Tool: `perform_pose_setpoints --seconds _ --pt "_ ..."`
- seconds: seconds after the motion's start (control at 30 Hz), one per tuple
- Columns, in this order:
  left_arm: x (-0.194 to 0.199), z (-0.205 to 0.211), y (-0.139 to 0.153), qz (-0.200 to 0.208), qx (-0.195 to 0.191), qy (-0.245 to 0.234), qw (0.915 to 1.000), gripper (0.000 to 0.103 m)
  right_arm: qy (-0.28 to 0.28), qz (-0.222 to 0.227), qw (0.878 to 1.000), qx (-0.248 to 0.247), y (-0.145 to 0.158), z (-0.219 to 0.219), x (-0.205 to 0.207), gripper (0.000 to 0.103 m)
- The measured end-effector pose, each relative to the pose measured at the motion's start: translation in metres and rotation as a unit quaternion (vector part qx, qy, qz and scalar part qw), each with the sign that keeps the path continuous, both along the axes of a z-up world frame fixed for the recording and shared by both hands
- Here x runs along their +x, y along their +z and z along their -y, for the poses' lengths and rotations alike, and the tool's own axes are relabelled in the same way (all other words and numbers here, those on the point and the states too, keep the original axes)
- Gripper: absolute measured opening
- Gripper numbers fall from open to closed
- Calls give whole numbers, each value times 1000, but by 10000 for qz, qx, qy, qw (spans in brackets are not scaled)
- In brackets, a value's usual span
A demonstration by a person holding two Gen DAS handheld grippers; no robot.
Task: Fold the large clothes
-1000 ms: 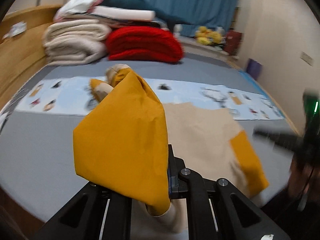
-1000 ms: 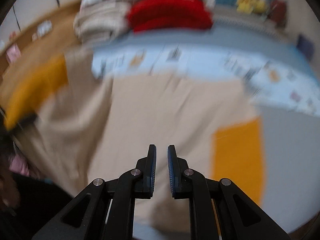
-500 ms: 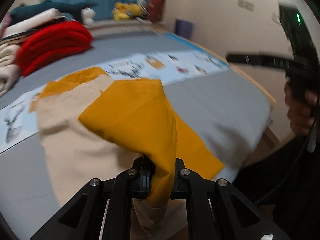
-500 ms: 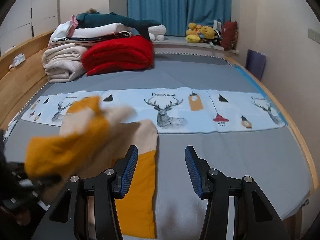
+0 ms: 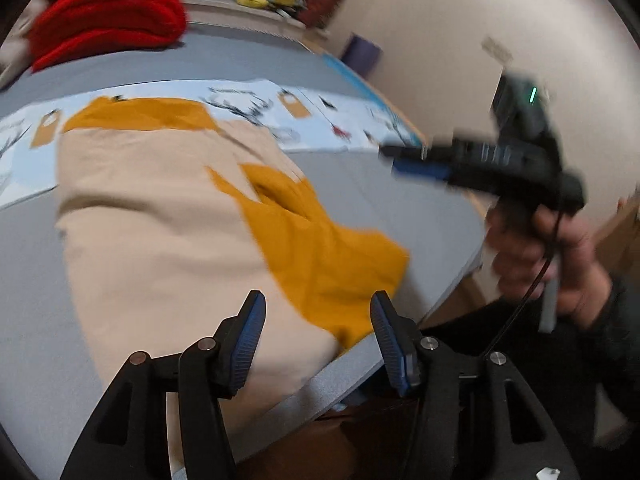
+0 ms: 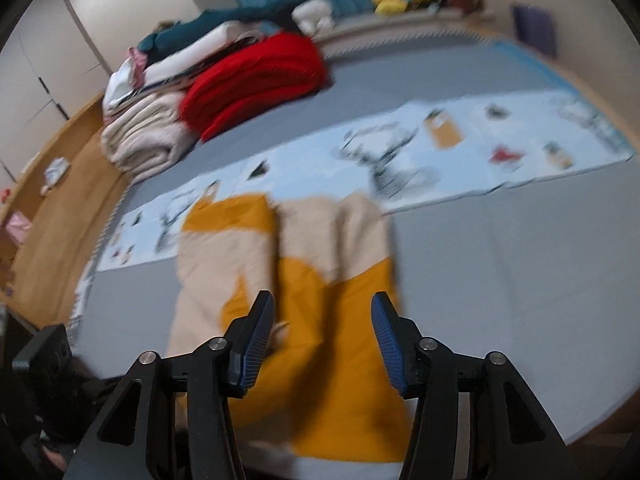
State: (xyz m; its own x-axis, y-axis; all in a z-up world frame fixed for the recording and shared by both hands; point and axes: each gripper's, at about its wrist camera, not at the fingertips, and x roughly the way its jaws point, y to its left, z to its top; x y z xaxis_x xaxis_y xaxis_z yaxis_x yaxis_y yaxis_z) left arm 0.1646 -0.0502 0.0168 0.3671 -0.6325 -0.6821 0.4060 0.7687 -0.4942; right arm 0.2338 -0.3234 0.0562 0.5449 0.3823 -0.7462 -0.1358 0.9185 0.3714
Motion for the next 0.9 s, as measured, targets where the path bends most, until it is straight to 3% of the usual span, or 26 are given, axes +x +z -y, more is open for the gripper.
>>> perform_pose_setpoints --seconds 0.1,0.27,0.43,0.47,0.5,0.53,0.63,0.77,0.83,0.9 --pt "3 -26 3 -105 -209 349 9991 51 364 -479 9977 304 -20 -24 9 55" --pt "7 -52 -4 -185 254 989 9946 51 721 -1062 9916 174 -49 -57 15 55" --pt "13 -78 -21 -498 857 1852 9777 51 862 -1580 9834 -245 -77 -76 18 55" --pt "16 -83 -24 -570 922 2007 9736 51 893 -1628 9818 -388 -82 -80 18 48" --pt "17 -89 -26 -649 963 2149 9697 51 933 -1630 9811 -467 -83 -81 17 38" --pt "19 -94 -29 -728 976 2274 9662 51 1013 -1623 9803 -500 -84 -83 16 10" --pt "24 -101 -36 -856 894 2423 9623 51 1186 -1334 9836 -266 -68 -79 9 6" --pt "25 -91 -32 -695 941 2318 9657 51 910 -395 9932 617 -17 -40 -5 5" --pt "24 -83 -27 -527 1017 2213 9685 51 559 -81 9976 396 -4 -18 -13 5" --pt "25 -71 -24 -396 1040 2010 9733 51 256 -302 9992 59 -14 2 -14 5"
